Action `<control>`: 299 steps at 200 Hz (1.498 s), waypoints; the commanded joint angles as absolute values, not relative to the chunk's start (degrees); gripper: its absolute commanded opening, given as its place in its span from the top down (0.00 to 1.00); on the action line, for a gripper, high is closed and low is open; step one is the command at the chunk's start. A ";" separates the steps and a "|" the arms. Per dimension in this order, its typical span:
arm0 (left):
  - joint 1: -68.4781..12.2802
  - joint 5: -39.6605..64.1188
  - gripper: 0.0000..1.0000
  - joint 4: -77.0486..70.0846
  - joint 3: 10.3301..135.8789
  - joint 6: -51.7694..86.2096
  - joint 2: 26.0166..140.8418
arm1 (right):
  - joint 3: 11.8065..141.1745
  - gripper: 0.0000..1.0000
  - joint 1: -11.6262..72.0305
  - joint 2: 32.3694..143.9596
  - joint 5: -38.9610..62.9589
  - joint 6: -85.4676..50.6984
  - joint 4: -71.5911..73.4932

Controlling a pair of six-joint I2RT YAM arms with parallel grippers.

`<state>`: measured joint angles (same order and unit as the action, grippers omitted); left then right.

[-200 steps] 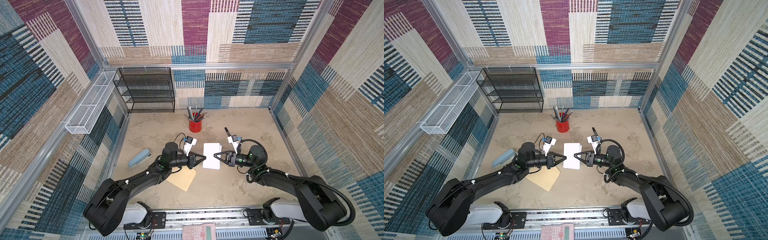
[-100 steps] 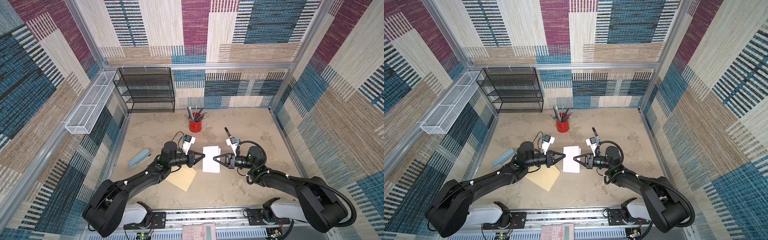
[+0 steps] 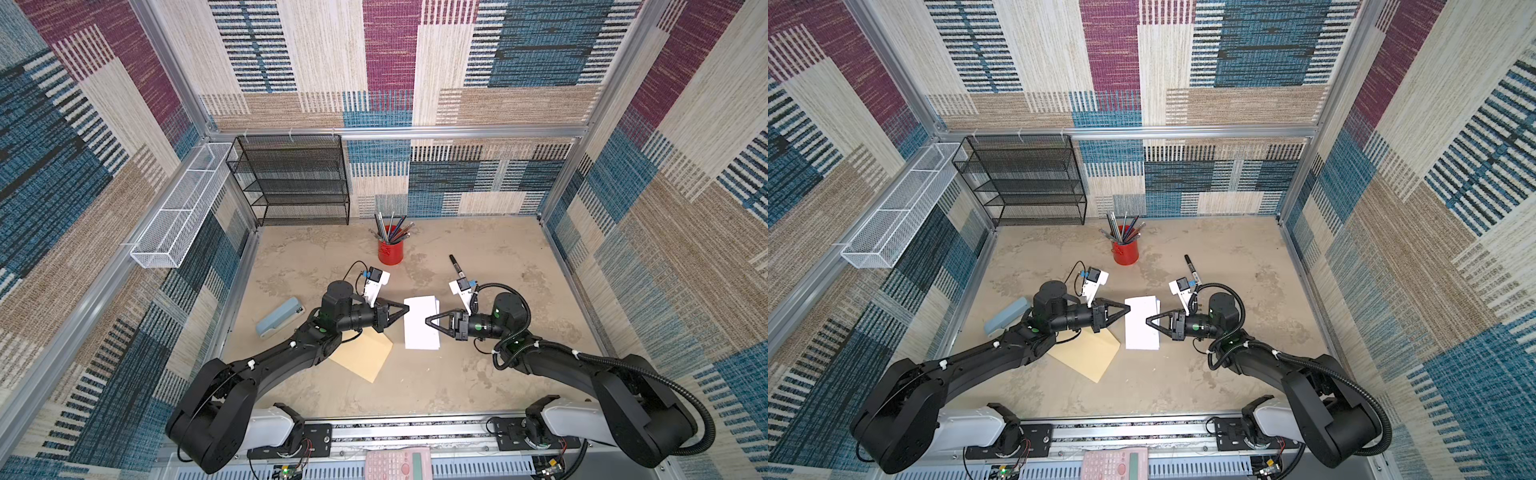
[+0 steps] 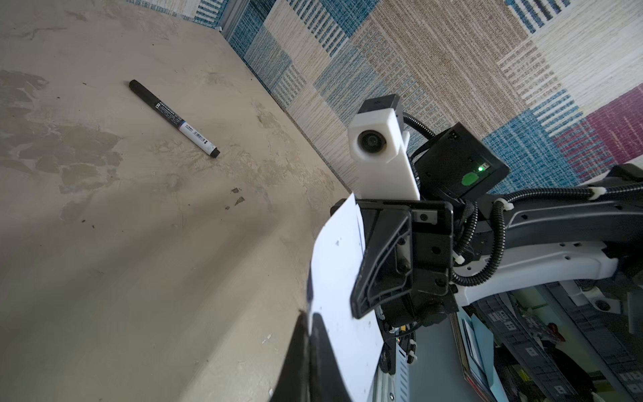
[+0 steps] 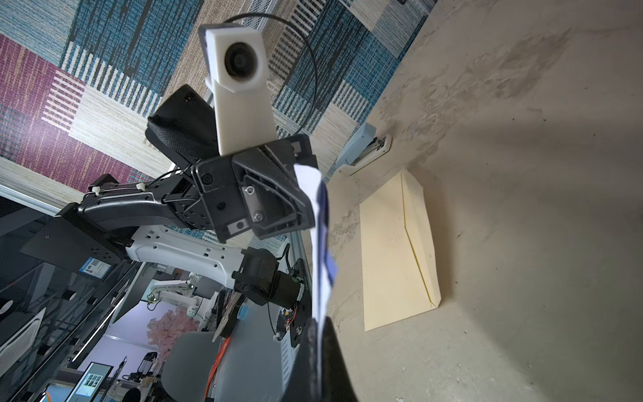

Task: Fold the letter paper in half and place it into the envelope
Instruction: Fold the letter paper, then adjust the letter paper.

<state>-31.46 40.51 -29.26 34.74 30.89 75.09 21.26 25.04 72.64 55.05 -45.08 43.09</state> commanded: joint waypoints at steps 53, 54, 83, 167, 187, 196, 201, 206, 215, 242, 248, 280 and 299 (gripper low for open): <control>-26.96 23.71 0.45 -22.14 31.32 21.59 66.06 | 26.26 1.00 24.90 67.24 50.58 -31.93 22.62; -26.93 23.41 0.45 -21.93 31.21 21.12 65.86 | 26.40 1.00 24.88 67.06 50.38 -31.65 22.16; -27.16 14.35 0.47 -10.55 32.10 10.16 62.67 | 27.98 1.00 22.99 64.33 49.41 -28.13 15.76; -27.42 8.09 0.49 9.99 38.69 -18.42 59.04 | 28.87 1.00 20.74 67.71 52.31 -26.10 18.85; -27.42 11.94 0.50 20.90 44.69 -27.88 63.72 | 28.42 1.00 20.57 68.20 52.69 -24.71 18.52; -27.42 12.21 0.51 24.98 46.94 -31.46 66.02 | 28.15 1.00 20.44 68.05 52.98 -24.01 18.37; -27.28 12.22 0.51 26.74 47.74 -33.10 67.15 | 27.94 1.00 20.40 67.77 53.06 -23.80 18.37; -27.15 11.95 0.51 27.89 48.45 -34.45 68.11 | 27.59 1.00 20.31 67.44 53.16 -23.71 18.54; -27.02 11.84 0.51 30.35 49.86 -36.80 69.67 | 27.22 1.00 20.22 66.90 53.32 -23.57 18.80; -26.80 20.06 0.51 27.67 51.93 -36.00 69.16 | 26.69 1.00 20.21 66.06 53.70 -23.12 18.63; -26.70 22.95 0.50 24.52 51.32 -34.33 68.12 | 26.38 1.00 20.21 65.76 53.74 -23.30 18.91; -26.54 38.33 0.48 3.94 44.64 -21.14 65.56 | 26.18 1.00 20.97 64.91 54.16 -23.01 19.37; -26.54 43.42 0.48 -8.10 39.96 -11.82 66.38 | 25.68 1.00 22.07 64.52 56.05 -24.68 23.20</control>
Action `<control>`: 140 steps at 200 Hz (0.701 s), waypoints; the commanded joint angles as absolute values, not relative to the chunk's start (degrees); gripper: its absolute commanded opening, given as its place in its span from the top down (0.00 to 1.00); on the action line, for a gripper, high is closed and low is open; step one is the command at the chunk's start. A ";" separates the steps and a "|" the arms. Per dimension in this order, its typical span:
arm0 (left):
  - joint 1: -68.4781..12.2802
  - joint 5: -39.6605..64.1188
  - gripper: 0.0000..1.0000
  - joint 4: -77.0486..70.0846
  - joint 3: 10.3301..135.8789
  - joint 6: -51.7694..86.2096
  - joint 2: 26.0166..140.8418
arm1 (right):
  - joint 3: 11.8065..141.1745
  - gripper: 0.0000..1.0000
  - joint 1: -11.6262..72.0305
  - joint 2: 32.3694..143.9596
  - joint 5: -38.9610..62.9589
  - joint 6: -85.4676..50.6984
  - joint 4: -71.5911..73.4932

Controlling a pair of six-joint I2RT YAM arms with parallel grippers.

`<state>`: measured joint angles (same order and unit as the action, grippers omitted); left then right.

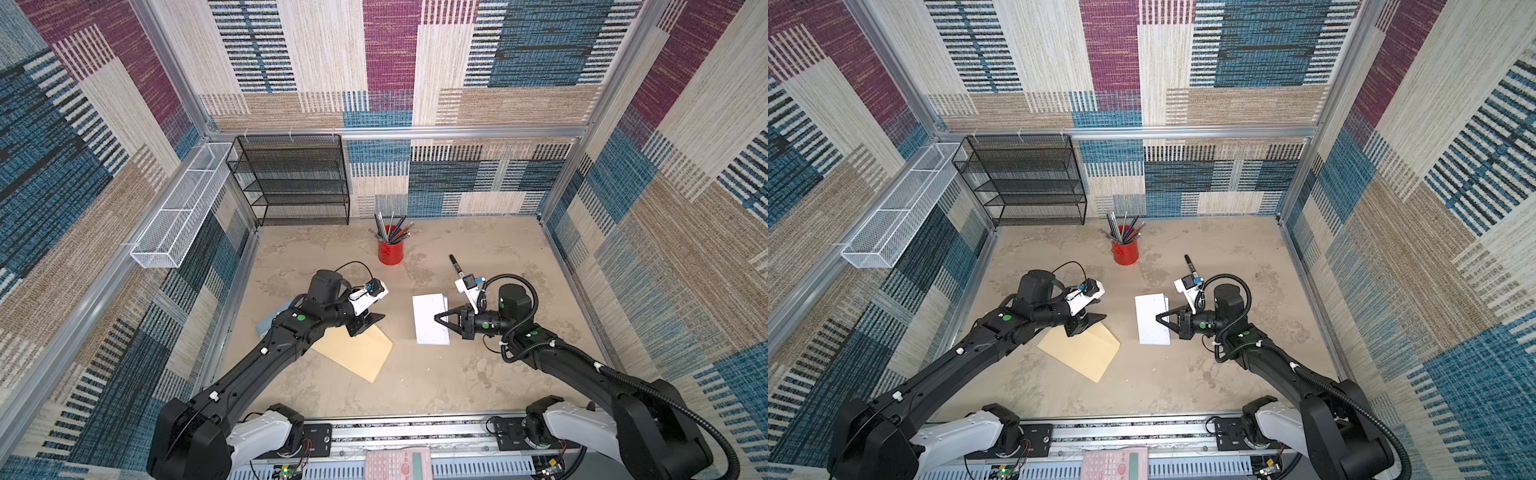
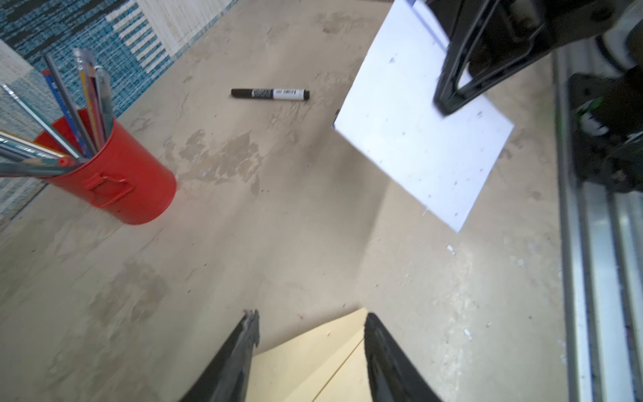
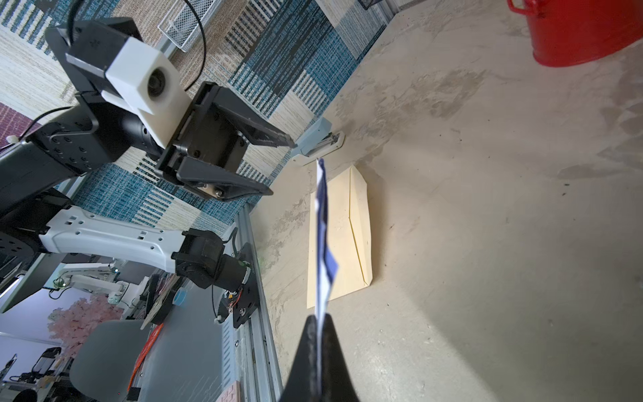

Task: Fold the letter paper in half and place it into the envelope
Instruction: Adjust the letter paper.

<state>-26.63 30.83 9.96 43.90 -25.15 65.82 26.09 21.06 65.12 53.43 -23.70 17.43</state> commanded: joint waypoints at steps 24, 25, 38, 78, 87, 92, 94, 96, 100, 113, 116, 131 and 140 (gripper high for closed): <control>-26.48 45.56 0.48 -20.86 35.00 -3.44 67.15 | 26.09 1.00 23.84 65.11 56.48 -26.54 26.59; -26.51 45.72 0.48 -21.46 34.73 -3.13 67.15 | 26.10 1.00 23.92 65.21 56.36 -26.54 26.65; -26.50 47.47 0.48 -29.61 32.06 1.18 67.49 | 26.27 1.00 24.64 66.20 56.40 -27.42 28.46; -26.54 49.56 0.48 -37.47 31.35 4.99 68.95 | 27.50 1.00 27.12 69.36 56.47 -29.55 32.78; -26.52 49.85 0.48 -40.19 30.74 6.15 69.47 | 27.52 1.00 27.64 70.08 56.81 -30.36 34.52; -26.56 50.12 0.48 -40.79 30.68 6.53 69.86 | 27.58 1.00 27.90 70.59 56.96 -30.98 35.58; -26.53 50.39 0.48 -40.96 30.67 6.69 70.02 | 27.53 1.00 28.00 70.82 57.07 -31.23 35.94; -26.54 50.61 0.48 -41.09 30.72 6.75 70.15 | 27.60 1.00 28.09 70.94 57.11 -31.38 36.36; -26.54 50.87 0.48 -41.08 30.78 6.85 70.39 | 27.67 1.00 28.33 71.28 57.25 -31.75 36.93; -26.54 51.67 0.49 -40.82 31.02 6.99 71.38 | 28.16 1.00 28.95 71.95 56.98 -32.17 37.82; -26.52 52.01 0.49 -41.05 30.95 7.17 71.56 | 28.19 1.00 29.12 72.03 56.87 -32.17 37.92; -26.54 52.97 0.53 -42.49 30.55 8.07 72.25 | 28.83 1.00 29.53 72.76 56.52 -32.26 38.04; -26.54 53.76 0.60 -43.50 30.41 8.78 72.50 | 28.93 1.00 29.62 73.08 56.29 -32.43 38.35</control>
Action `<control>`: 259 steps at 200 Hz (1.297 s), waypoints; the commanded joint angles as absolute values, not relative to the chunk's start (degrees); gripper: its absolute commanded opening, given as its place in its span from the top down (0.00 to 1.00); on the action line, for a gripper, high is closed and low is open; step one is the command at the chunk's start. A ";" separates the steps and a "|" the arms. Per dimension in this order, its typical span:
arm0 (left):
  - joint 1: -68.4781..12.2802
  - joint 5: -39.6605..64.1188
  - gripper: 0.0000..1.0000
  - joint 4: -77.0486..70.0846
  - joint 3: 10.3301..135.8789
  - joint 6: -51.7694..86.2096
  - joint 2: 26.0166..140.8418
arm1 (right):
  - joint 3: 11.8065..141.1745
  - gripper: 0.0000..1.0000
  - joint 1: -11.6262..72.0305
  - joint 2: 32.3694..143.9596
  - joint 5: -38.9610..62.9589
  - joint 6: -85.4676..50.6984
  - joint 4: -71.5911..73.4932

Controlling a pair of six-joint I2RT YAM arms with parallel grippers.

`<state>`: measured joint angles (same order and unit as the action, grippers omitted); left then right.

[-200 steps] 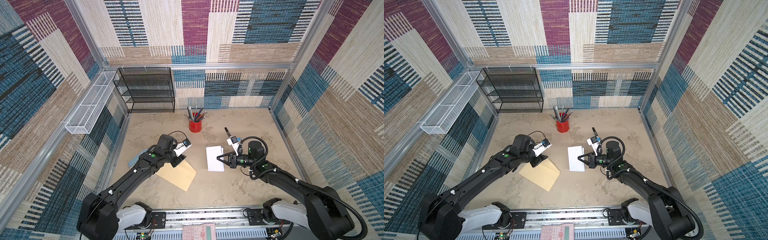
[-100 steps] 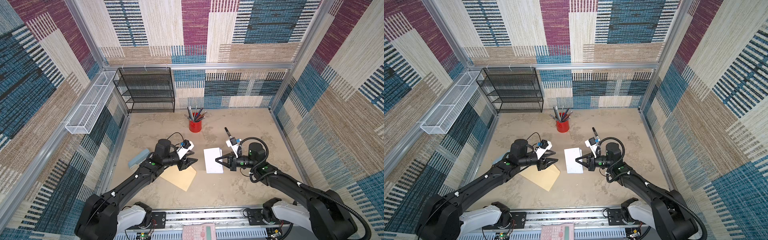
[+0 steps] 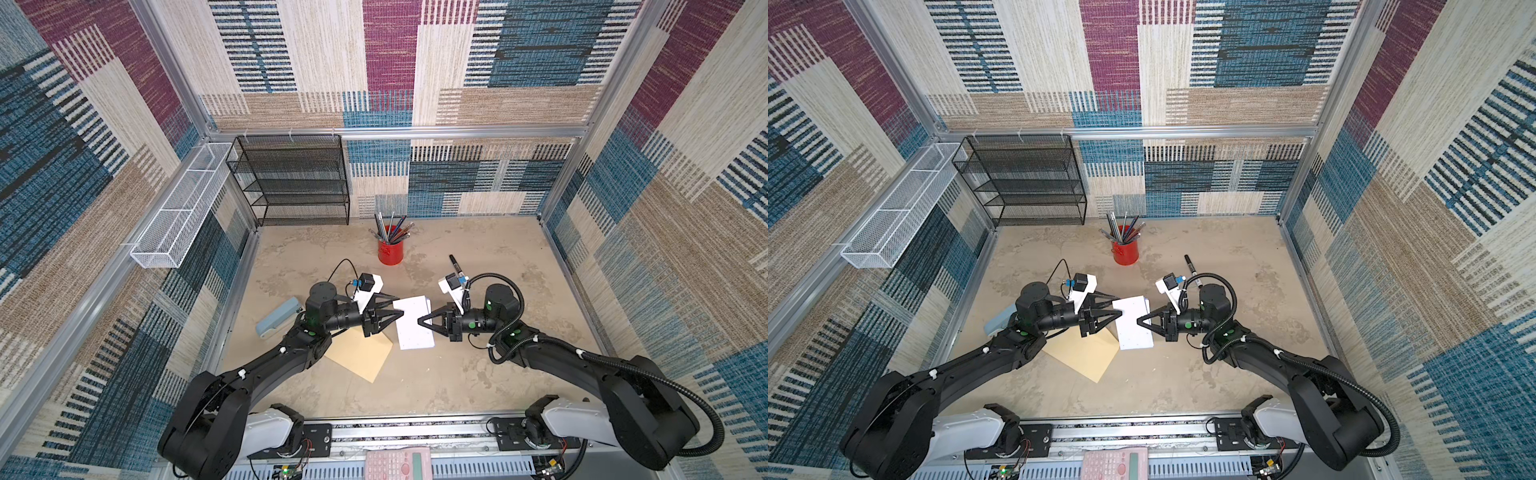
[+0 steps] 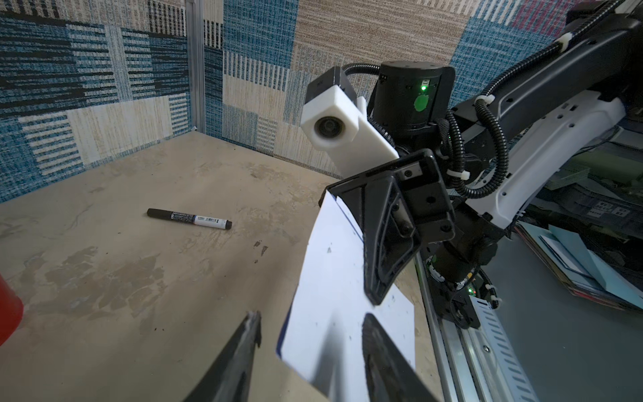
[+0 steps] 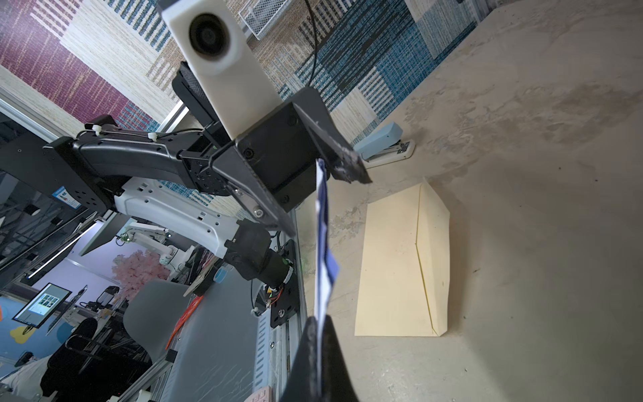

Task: Fold the letter paper in half and place it into the envelope
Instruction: Adjust the letter paper.

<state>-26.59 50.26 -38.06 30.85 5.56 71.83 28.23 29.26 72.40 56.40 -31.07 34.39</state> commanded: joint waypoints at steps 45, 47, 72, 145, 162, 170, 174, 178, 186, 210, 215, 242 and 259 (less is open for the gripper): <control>-26.52 57.17 1.00 -41.53 31.96 9.79 72.35 | 29.96 1.00 29.71 74.90 56.16 -33.64 40.38; -26.52 57.20 1.00 -41.63 31.99 9.87 72.25 | 29.97 0.98 29.71 74.98 56.16 -33.66 40.42; -26.46 56.74 1.00 -43.99 31.01 10.78 70.87 | 29.80 0.61 29.79 75.14 55.59 -33.94 40.45; -25.56 57.55 1.00 -44.38 30.51 12.60 68.82 | 29.71 0.55 33.36 76.58 53.47 -31.91 38.91; -25.20 57.33 1.00 -44.26 30.41 13.48 68.82 | 30.09 0.56 34.80 77.47 52.35 -31.69 39.16; -25.01 56.83 1.00 -44.10 30.39 13.79 68.74 | 30.34 0.58 35.54 77.85 51.64 -31.44 39.12; -24.93 56.67 1.00 -43.90 30.41 13.87 68.67 | 30.40 0.59 35.98 77.98 51.12 -31.33 39.12; -24.83 56.53 1.00 -43.59 30.50 13.87 68.68 | 30.48 0.60 36.49 78.08 50.68 -31.10 39.18; -24.74 56.48 1.00 -43.10 30.71 14.06 68.69 | 30.43 0.61 37.30 78.30 49.57 -30.66 39.44; -24.40 55.81 1.00 -41.29 31.41 14.44 68.82 | 30.06 0.67 39.58 77.97 46.51 -29.49 40.75; -24.34 55.55 1.00 -40.58 31.61 14.34 68.75 | 30.04 0.68 39.82 78.04 46.17 -29.37 41.04; -23.70 54.43 1.00 -38.46 32.04 14.13 68.64 | 30.09 0.76 40.60 78.30 45.38 -29.18 41.78; -23.34 53.91 1.00 -38.47 32.15 14.80 68.64 | 29.73 0.84 40.89 78.66 45.27 -29.20 42.06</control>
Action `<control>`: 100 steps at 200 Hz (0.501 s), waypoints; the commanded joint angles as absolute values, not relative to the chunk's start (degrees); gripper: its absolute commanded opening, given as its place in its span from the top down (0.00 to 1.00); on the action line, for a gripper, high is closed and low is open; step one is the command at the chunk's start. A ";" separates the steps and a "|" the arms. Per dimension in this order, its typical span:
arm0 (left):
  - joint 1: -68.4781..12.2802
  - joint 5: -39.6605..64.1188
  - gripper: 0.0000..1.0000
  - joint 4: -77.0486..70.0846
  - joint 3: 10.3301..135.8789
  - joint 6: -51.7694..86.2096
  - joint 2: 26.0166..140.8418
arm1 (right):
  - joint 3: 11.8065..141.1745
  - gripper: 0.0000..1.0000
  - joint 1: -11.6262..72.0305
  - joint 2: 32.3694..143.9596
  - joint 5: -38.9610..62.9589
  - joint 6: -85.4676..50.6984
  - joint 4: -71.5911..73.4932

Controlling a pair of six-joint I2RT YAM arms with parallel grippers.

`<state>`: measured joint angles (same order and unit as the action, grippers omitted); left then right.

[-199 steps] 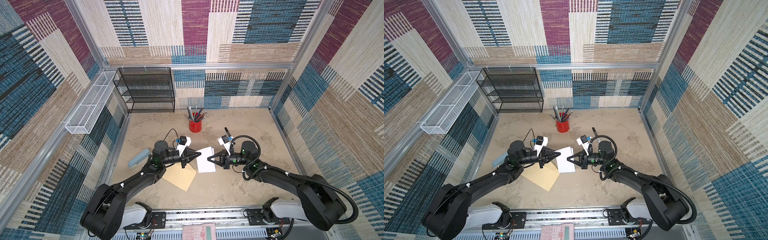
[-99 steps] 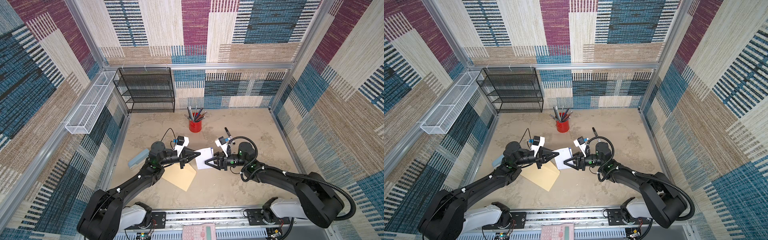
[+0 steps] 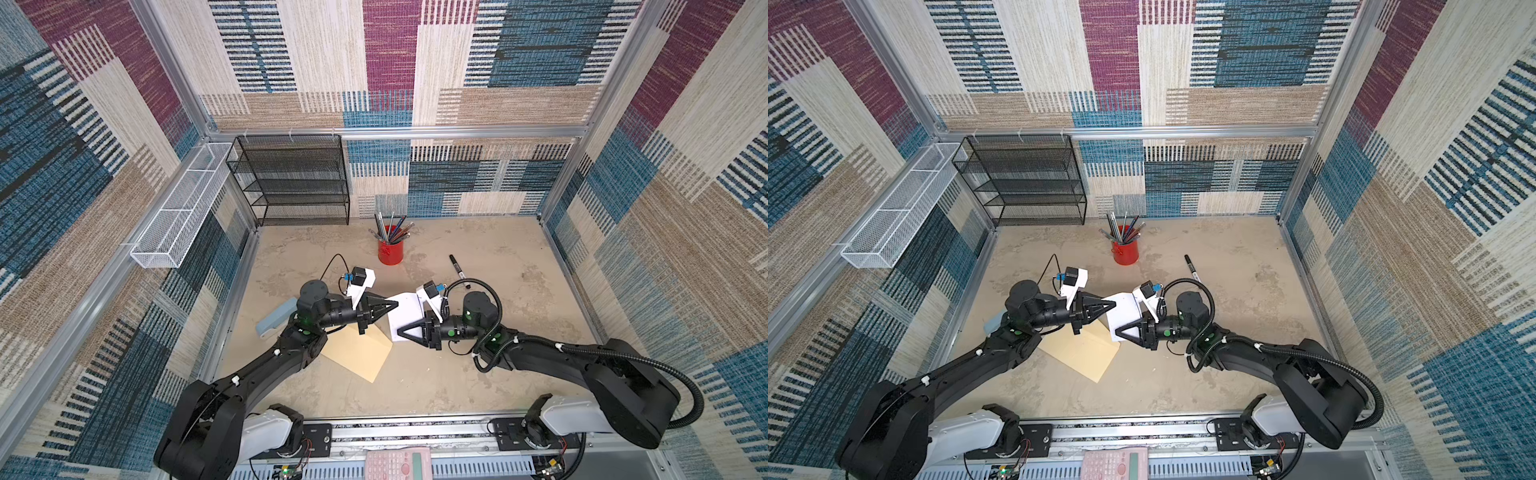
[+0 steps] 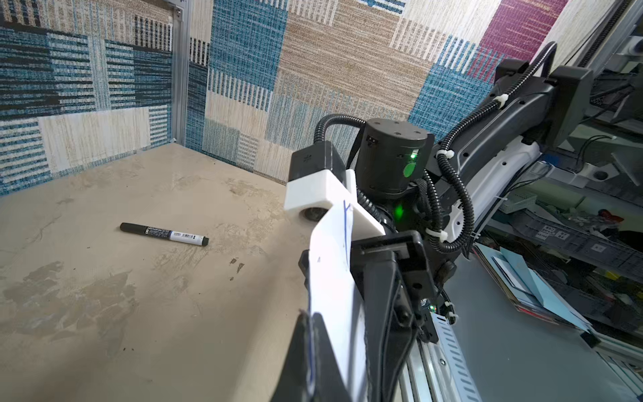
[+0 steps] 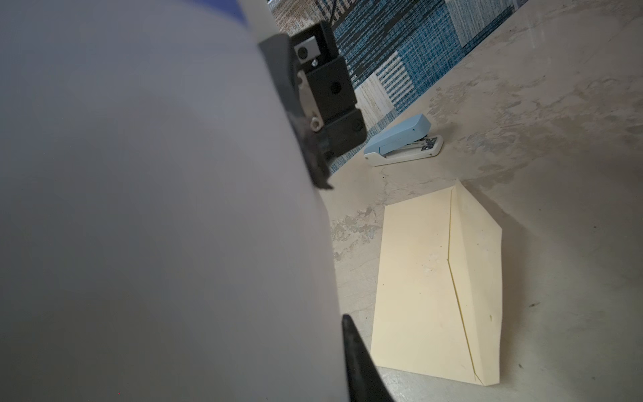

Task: Fold the letter paper in half and place it into the envelope
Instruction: Adjust the letter paper.

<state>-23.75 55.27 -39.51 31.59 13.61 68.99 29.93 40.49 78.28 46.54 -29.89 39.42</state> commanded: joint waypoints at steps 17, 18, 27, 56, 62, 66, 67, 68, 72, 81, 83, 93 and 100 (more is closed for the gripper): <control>-23.07 54.05 1.00 -38.37 32.41 15.11 68.66 | 29.37 0.90 41.17 79.04 44.70 -29.60 42.65; -23.05 54.01 1.00 -38.34 32.42 15.11 68.74 | 29.36 0.91 41.15 79.07 44.72 -29.61 42.68; -22.99 53.99 1.00 -38.36 32.43 15.35 68.82 | 29.28 0.94 41.22 79.27 44.71 -29.87 42.93; -22.55 53.13 1.00 -38.47 32.43 15.65 68.86 | 29.19 1.00 41.43 80.06 44.72 -30.99 43.80; -22.51 52.82 1.00 -38.45 32.43 15.73 68.82 | 29.08 1.00 41.48 80.27 44.76 -31.39 44.13; -22.51 52.70 1.00 -38.47 32.48 15.73 68.83 | 28.92 1.00 41.47 80.33 44.66 -31.72 44.35; -22.46 52.67 1.00 -38.48 32.50 15.73 68.87 | 28.87 1.00 41.48 80.33 44.61 -31.77 44.41; -22.48 52.61 1.00 -38.44 32.51 15.73 68.84 | 28.85 1.00 41.48 80.33 44.59 -31.84 44.44; -22.45 52.44 1.00 -38.29 32.49 15.69 68.72 | 28.83 1.00 41.42 80.39 44.43 -32.09 44.47; -22.34 52.05 1.00 -38.08 32.57 15.66 68.73 | 28.83 1.00 41.47 80.37 43.89 -32.56 44.03; -22.31 51.93 1.00 -37.95 32.60 15.60 68.69 | 28.78 1.00 41.46 80.36 43.65 -32.62 43.90; -22.24 51.09 1.00 -37.33 32.56 15.26 68.37 | 28.83 1.00 41.48 80.10 42.67 -32.91 42.81; -22.13 50.73 1.00 -36.97 32.52 14.87 68.09 | 28.74 1.00 41.45 79.76 41.68 -33.11 41.94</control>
<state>-22.55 53.76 -37.34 31.83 14.83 68.93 29.06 41.32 80.25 44.12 -31.48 42.24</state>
